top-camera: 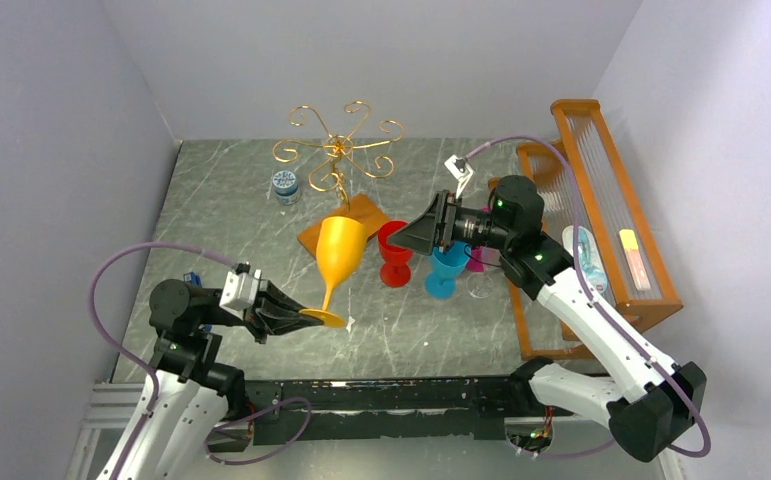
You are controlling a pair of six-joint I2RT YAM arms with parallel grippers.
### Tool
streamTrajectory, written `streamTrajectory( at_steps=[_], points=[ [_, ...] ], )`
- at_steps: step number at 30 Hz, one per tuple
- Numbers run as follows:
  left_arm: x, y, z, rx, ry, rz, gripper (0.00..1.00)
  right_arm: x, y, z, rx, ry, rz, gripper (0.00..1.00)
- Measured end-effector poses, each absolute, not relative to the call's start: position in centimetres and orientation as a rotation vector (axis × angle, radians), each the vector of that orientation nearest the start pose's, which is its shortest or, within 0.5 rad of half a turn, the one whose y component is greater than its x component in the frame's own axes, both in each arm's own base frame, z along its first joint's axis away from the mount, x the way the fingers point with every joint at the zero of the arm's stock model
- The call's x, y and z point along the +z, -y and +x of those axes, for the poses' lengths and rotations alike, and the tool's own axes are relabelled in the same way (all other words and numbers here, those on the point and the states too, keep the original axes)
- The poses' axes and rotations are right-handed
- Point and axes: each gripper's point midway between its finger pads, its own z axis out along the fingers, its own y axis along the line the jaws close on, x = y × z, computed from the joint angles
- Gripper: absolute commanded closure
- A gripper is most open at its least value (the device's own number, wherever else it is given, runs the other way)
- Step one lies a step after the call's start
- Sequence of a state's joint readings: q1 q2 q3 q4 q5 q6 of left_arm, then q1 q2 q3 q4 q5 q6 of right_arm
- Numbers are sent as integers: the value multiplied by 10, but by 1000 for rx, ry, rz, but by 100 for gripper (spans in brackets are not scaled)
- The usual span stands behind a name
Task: Take the wine glass off the wine glass rack
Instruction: Place the wine glass at the center of the board.
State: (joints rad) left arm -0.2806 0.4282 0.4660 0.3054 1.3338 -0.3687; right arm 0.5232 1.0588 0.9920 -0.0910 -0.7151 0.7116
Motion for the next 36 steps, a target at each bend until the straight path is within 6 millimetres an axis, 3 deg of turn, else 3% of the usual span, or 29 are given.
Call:
streamTrajectory(
  at_steps=[6, 12, 16, 21, 26, 36],
  points=[
    [266, 206, 72, -1315, -1095, 1275, 95, 332, -282, 199, 1559, -1856, -482, 30],
    [244, 214, 72, -1331, -1045, 1375, 95, 327, -288, 204, 1591, -1869, -488, 30],
    [228, 216, 69, -1348, -1006, 1459, 95, 316, -295, 211, 1622, -1922, -454, 39],
    [230, 218, 72, -1314, -884, 1548, 95, 309, -302, 212, 1710, -1972, -429, 42],
    [222, 222, 81, -1366, -906, 1565, 95, 317, -301, 202, 1732, -1953, -476, 42],
    [225, 212, 60, -1366, -903, 1565, 95, 327, -300, 191, 1754, -1932, -545, 42]
  ],
)
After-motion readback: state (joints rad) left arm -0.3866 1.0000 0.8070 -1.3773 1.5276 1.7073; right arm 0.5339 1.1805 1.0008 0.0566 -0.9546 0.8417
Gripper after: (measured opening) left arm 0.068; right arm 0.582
